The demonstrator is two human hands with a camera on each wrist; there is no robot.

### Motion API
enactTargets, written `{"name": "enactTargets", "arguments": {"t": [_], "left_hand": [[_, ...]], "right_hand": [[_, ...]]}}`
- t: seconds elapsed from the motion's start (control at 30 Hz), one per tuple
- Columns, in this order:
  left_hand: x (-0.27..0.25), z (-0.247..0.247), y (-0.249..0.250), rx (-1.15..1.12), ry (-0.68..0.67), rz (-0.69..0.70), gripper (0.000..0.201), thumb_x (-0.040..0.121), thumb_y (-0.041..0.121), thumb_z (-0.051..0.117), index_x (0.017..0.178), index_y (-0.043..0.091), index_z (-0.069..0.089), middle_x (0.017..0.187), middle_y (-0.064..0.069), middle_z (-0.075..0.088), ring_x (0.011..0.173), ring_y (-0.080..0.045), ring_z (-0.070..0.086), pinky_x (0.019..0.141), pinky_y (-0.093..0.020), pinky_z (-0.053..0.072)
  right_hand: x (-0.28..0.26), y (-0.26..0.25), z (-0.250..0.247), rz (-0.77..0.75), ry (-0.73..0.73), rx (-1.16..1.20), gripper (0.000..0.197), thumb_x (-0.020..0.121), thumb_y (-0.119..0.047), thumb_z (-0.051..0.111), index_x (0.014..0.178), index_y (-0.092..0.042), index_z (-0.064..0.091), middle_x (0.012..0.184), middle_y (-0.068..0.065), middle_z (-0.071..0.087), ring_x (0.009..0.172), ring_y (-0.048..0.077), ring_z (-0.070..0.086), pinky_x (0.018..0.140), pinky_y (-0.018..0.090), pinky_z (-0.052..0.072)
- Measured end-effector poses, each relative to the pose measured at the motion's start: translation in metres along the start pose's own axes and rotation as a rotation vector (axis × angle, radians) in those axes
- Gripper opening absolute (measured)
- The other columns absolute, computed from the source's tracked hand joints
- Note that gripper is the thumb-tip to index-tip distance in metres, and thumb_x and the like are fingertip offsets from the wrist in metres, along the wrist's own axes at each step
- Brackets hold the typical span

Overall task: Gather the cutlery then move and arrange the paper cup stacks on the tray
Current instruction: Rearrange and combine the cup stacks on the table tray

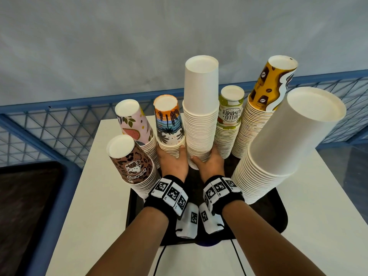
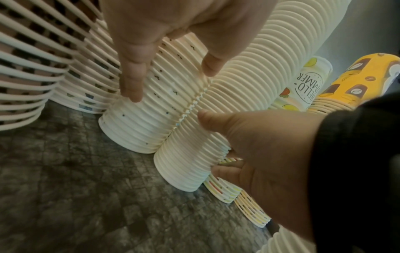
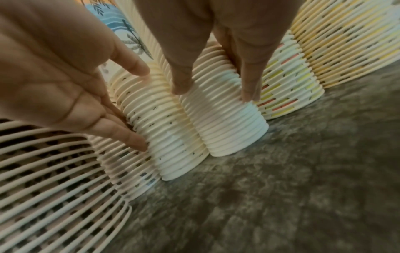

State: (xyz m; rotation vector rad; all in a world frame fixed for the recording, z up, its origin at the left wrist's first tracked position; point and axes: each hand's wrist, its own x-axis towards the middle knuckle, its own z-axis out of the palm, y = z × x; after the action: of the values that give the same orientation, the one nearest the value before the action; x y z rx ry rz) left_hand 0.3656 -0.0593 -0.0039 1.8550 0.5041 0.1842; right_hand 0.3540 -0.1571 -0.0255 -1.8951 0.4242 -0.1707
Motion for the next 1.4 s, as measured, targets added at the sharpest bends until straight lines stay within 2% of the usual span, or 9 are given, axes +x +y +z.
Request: {"name": "enactTargets", "arguments": {"t": [0.13,0.37,0.5,0.8,0.93,1.13,1.23,1.33,1.4], "left_hand": [[-0.004,0.001,0.002,0.006,0.032,-0.058,0.077,0.082,0.027,0.064,0.142,0.001,0.023,0.145,-0.019,0.035,0.136,-0.032,0.032,0.112,-0.035,0.027],[-0.008,0.001,0.008,-0.028,0.025,-0.196,0.07,0.087,0.031,0.06,0.136,-0.002,0.023,0.138,-0.021,0.042,0.127,-0.032,0.043,0.103,-0.029,0.033],[-0.007,-0.001,0.012,-0.035,0.014,-0.235,0.065,0.089,0.03,0.056,0.136,-0.001,0.023,0.138,-0.02,0.042,0.126,-0.032,0.043,0.101,-0.029,0.034],[-0.012,-0.006,0.013,-0.031,-0.046,-0.266,0.063,0.09,0.032,0.054,0.138,0.0,0.025,0.14,-0.02,0.041,0.128,-0.031,0.042,0.104,-0.03,0.032],[-0.027,-0.015,0.012,0.086,-0.167,-0.234,0.049,0.088,0.031,0.057,0.127,0.006,0.043,0.133,-0.016,0.049,0.122,-0.028,0.047,0.098,-0.028,0.035],[-0.072,-0.014,0.027,0.21,-0.383,0.019,0.027,0.082,0.027,0.063,0.107,0.021,0.058,0.123,-0.004,0.053,0.114,-0.02,0.051,0.099,-0.028,0.039],[-0.089,-0.019,0.032,0.176,-0.293,0.074,0.023,0.079,0.022,0.067,0.1,0.018,0.058,0.115,-0.005,0.053,0.105,-0.021,0.053,0.096,-0.03,0.042],[-0.098,-0.039,0.023,0.145,-0.102,0.04,0.034,0.076,0.02,0.071,0.1,0.002,0.054,0.108,-0.017,0.053,0.089,-0.028,0.053,0.078,-0.026,0.039],[-0.101,-0.056,0.012,0.16,0.028,-0.05,0.052,0.072,0.024,0.076,0.104,-0.009,0.052,0.112,-0.029,0.052,0.098,-0.039,0.054,0.083,-0.036,0.041]], "right_hand": [[-0.004,0.0,0.001,0.04,0.017,-0.085,0.082,0.072,-0.016,0.074,0.142,-0.009,0.03,0.14,0.017,0.033,0.131,0.029,0.035,0.109,0.031,0.029],[0.004,0.003,0.007,0.054,0.051,-0.074,0.073,0.071,-0.014,0.074,0.135,-0.003,0.039,0.133,0.016,0.05,0.126,0.029,0.046,0.107,0.039,0.038],[0.009,0.005,0.007,0.046,0.046,-0.105,0.067,0.073,-0.018,0.074,0.132,-0.004,0.044,0.127,0.013,0.057,0.119,0.027,0.053,0.101,0.032,0.043],[0.009,-0.002,0.005,0.128,0.043,-0.113,0.062,0.075,-0.027,0.073,0.128,-0.004,0.049,0.126,0.014,0.059,0.117,0.029,0.055,0.097,0.032,0.044],[-0.013,-0.003,-0.006,0.141,-0.035,-0.139,0.052,0.083,-0.024,0.065,0.127,-0.002,0.048,0.123,0.014,0.06,0.114,0.027,0.056,0.09,0.026,0.043],[-0.066,0.013,-0.034,0.1,-0.243,-0.274,0.048,0.083,-0.021,0.06,0.128,-0.012,0.044,0.114,0.008,0.063,0.103,0.022,0.061,0.09,0.034,0.05],[-0.096,0.025,-0.056,0.067,-0.244,-0.279,0.045,0.084,-0.021,0.061,0.125,-0.01,0.047,0.108,0.005,0.062,0.096,0.018,0.059,0.089,0.03,0.048],[-0.116,0.037,-0.081,0.093,-0.209,-0.286,0.037,0.084,-0.019,0.063,0.117,-0.009,0.053,0.094,0.002,0.057,0.083,0.015,0.053,0.081,0.026,0.047],[-0.123,0.044,-0.098,0.117,-0.151,-0.297,0.024,0.082,-0.019,0.065,0.102,-0.006,0.058,0.08,0.002,0.054,0.076,0.018,0.053,0.073,0.024,0.042]]}}
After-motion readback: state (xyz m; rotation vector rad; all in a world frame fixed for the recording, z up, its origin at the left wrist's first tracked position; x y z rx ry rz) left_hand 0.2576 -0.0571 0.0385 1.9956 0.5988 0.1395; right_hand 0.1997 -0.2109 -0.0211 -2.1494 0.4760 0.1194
